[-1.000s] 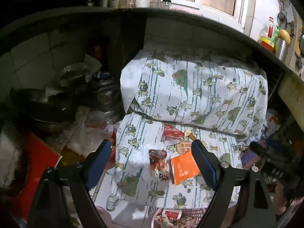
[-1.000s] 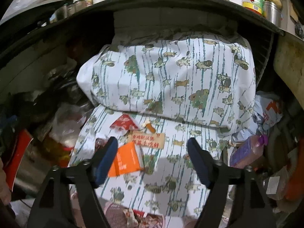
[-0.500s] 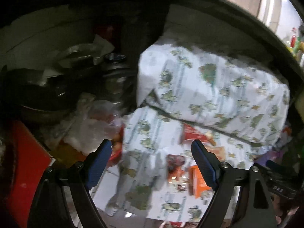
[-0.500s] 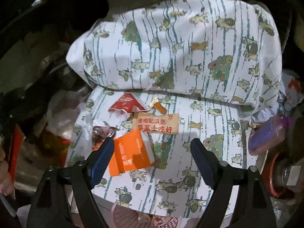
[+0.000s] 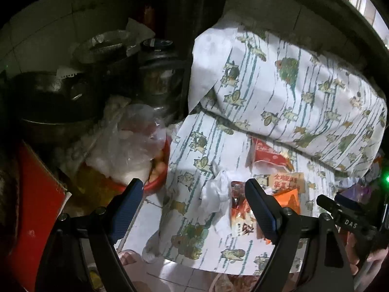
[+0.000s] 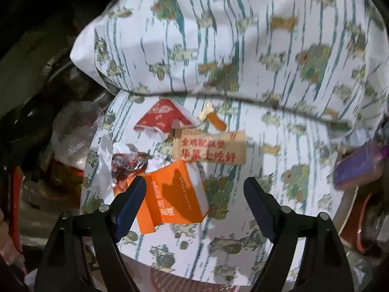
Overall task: Collect trash
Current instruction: 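Move both open tools back toward the orange box on the stool, then grasp orange paper box with right tool while left tool reaches toward white tissue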
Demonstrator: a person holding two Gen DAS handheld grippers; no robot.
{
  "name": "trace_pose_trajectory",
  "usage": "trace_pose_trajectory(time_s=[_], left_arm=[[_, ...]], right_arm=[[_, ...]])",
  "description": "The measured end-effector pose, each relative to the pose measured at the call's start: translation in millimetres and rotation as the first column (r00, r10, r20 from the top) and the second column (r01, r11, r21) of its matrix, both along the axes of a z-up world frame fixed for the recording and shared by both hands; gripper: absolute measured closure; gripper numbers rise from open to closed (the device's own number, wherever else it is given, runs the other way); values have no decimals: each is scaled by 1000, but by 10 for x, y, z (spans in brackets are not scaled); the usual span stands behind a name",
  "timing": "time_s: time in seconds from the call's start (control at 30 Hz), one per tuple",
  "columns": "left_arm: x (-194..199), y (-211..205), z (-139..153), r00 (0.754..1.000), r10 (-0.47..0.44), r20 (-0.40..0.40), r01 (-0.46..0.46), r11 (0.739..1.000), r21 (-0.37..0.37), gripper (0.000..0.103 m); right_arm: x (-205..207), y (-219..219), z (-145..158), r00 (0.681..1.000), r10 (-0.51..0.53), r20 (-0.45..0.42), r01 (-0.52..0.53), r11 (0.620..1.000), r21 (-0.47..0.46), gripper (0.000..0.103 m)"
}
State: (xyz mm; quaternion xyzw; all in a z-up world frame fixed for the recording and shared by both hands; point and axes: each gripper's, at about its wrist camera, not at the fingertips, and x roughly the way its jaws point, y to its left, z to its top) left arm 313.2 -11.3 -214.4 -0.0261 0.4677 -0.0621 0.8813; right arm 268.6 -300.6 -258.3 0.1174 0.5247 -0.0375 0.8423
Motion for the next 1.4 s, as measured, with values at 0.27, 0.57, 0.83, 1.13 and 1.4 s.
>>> trace_pose_trajectory(time_s=[0.27, 0.57, 0.83, 1.13, 1.4], left_arm=[[255, 5, -400, 985, 48, -169, -50, 999, -11, 16], [307, -200, -672, 974, 2, -227, 6, 999, 33, 16], [335, -432, -824, 970, -50, -237, 79, 991, 112, 16], [395, -689, -1081, 944, -95, -317, 107, 994, 20, 16], [319, -1038, -1291, 912, -176, -371, 168, 984, -54, 33]], right_arm=[[120, 112, -307, 994, 47, -98, -40, 997, 72, 22], [318, 138, -882, 982, 58, -178, -58, 998, 7, 23], [255, 74, -1077, 984, 46, -170, -25, 992, 124, 56], [15, -277, -491, 998, -37, -46, 39, 998, 50, 63], [-113, -766, -99, 993, -113, 35, 110, 991, 79, 63]])
